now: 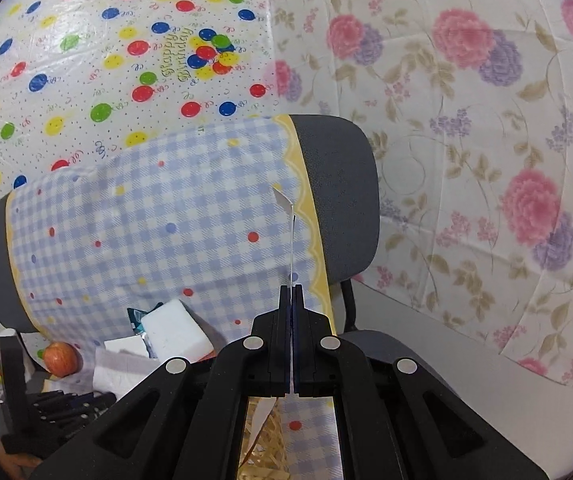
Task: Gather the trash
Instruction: 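Grasp the white paper napkins with the left gripper while the right gripper grasps the cardboard strip, then carry the napkins with the left gripper to the pink trash bin and release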
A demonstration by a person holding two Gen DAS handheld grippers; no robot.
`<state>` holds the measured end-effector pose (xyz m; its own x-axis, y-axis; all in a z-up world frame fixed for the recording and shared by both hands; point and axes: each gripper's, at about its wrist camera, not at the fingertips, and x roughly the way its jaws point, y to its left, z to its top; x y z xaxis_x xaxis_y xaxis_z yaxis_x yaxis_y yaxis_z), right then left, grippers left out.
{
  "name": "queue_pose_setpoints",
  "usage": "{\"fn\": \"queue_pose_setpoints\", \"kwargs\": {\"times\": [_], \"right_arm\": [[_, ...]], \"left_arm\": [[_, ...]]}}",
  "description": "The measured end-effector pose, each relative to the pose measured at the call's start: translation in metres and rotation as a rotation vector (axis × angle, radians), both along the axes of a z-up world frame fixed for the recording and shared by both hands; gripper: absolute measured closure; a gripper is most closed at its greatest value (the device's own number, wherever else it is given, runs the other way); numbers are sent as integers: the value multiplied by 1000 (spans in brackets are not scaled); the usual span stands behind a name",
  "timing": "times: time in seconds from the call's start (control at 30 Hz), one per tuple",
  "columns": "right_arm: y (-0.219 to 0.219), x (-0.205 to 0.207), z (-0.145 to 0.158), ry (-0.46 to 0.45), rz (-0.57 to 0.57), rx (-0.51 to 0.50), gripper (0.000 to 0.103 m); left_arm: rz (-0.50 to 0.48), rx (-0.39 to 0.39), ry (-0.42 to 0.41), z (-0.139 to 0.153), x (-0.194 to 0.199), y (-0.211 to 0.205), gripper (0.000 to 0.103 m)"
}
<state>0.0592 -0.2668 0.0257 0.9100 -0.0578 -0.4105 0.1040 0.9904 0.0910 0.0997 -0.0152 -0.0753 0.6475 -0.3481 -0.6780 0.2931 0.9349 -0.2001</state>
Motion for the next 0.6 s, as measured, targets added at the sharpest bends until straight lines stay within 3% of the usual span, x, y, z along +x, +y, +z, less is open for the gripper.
{"fn": "queue_pose_setpoints", "kwargs": {"times": [0.33,0.6], "right_arm": [[-9,-41,21,-68,-29,-33,102],[-36,-106,6,-23,-94,-53,102]], "left_arm": [[-48,-5,-266,87,-60,-21,102],[-145,-17,-381,125,-121,-67,102]]}}
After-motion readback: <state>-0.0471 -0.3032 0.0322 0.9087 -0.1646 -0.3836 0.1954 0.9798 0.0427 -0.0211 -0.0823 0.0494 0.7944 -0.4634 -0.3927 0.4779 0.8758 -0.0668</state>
